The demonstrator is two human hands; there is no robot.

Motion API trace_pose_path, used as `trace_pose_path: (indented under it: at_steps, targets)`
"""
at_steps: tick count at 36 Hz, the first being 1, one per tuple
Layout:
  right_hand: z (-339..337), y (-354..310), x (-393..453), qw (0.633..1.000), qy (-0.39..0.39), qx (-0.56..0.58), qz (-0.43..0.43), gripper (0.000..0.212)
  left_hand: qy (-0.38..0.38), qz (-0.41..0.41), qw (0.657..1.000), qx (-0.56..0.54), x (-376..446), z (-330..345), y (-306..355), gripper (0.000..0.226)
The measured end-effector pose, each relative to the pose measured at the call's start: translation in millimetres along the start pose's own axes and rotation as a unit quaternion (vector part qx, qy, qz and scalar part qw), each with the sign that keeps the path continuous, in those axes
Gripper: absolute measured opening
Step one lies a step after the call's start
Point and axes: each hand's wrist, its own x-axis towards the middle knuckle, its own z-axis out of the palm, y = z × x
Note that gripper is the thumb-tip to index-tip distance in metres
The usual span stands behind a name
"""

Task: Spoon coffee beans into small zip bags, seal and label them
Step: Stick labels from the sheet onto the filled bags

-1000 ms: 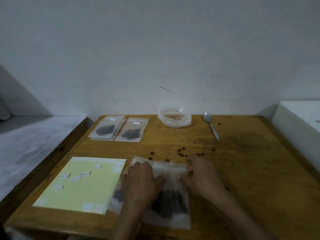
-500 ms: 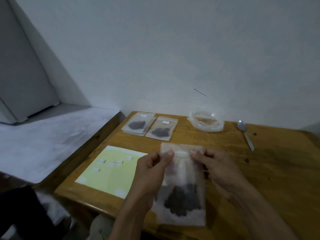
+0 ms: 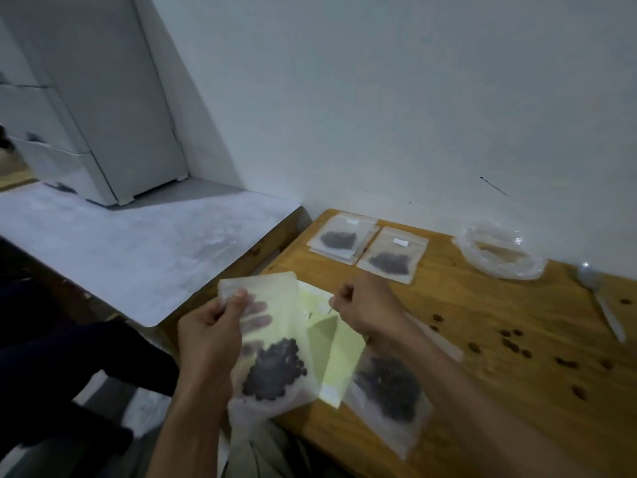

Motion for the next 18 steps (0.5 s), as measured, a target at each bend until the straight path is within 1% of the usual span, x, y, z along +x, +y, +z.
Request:
trace_pose_path:
  at_steps: [2, 6, 8, 14, 17, 18]
  targets:
    - [8, -3, 8, 0.997, -0.005, -0.074, 0.014, 0.033, 0.013, -0.002, 1.0, -0.011, 10, -3, 1, 0.021]
    - [21, -8, 14, 0.992, 0.0, -0.127, 0.027, 0.031, 0.02, -0.004, 1.0, -0.022, 21, -6, 4, 0.021]
    - [28, -7, 17, 0.991, -0.003, -0.128, 0.032, 0.034, 0.02, -0.002, 1.0, -0.024, 23, -7, 4, 0.021]
    - [32, -7, 23, 0.994, -0.021, -0.102, 0.045, 0.031, 0.008, -0.004, 1.0, -0.026, 24, -6, 2, 0.02]
    - [30, -10, 20, 0.994, -0.027, -0.096, 0.043, 0.038, 0.004, -0.008, 1.0, -0.026, 24, -6, 1, 0.02]
    - [28, -12, 17, 0.995, -0.025, -0.089, 0.041, 0.037, 0.003, -0.008, 1.0, -0.027, 23, -6, 1, 0.02]
